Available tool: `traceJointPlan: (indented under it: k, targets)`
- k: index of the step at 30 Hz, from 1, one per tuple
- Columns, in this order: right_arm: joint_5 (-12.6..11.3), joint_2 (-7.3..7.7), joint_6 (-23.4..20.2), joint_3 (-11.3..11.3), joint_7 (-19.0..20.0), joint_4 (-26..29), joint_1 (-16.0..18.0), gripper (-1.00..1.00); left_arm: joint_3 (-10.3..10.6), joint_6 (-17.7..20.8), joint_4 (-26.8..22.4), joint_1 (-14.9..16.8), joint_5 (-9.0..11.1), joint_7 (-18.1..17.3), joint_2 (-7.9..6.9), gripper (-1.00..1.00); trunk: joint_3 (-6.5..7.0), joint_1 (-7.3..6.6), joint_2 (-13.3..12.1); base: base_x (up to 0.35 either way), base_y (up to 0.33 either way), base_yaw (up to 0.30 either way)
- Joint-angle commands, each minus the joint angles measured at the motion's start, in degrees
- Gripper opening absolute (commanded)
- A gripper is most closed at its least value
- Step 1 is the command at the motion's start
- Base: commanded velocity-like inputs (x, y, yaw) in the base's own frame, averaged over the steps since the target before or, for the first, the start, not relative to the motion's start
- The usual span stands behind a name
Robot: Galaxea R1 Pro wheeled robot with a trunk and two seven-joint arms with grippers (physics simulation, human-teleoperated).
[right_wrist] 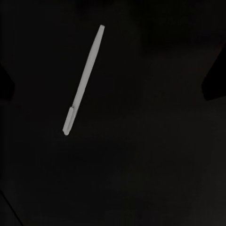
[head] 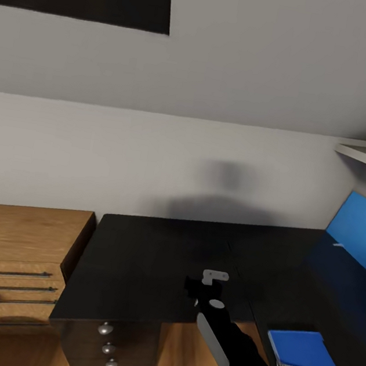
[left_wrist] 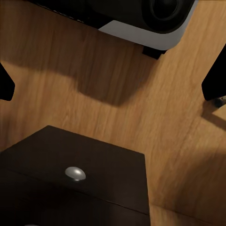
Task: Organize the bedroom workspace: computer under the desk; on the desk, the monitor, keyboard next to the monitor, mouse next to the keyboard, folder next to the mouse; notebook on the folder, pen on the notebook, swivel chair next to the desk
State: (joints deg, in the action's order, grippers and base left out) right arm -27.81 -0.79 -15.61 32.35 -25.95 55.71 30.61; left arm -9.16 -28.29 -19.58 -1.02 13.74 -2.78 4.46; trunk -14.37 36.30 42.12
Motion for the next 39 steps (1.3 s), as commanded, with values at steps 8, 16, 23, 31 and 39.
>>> traceJointPlan:
  k: [8, 16, 23, 31, 39]
  targets:
    - [-0.4, -0.1, -1.4, -1.6, -0.5, -0.7, 0.1, 1.0, -0.1, 0.0, -0.1, 0.0, 0.5, -0.3, 0.02, 1.0, -0.07, 0.03, 0.1, 0.061, 0.0, 0.0]
    - [-0.5, -0.95, -6.9, -2.9, -0.4, -4.1, 1.5, 1.0, -0.1, 0.0, -0.1, 0.0, 0.5, -0.3, 0.02, 1.0, -0.07, 0.03, 0.1, 0.01, 0.0, 0.0]
    - [-0.6, -3.36, -8.5, -4.6, -0.3, -15.3, 9.2, 1.0, -0.1, 0.0, -0.1, 0.0, 0.5, -0.3, 0.02, 1.0, -0.07, 0.03, 0.1, 0.002, 0.0, 0.0]
    - [-1.3, -5.78, -8.6, -5.1, 0.0, -30.6, 19.5, 1.0, -0.1, 0.0, -0.1, 0.0, 0.5, -0.3, 0.02, 1.0, -0.07, 0.03, 0.1, 0.0, 0.0, 0.0]
    - [-4.4, -6.48, -8.5, -5.2, 0.1, -35.3, 23.4, 1.0, -0.2, 0.0, -0.1, 0.0, 0.5, -0.3, -0.13, 1.0, -0.07, 0.03, 0.1, 0.0, 0.0, 0.0]
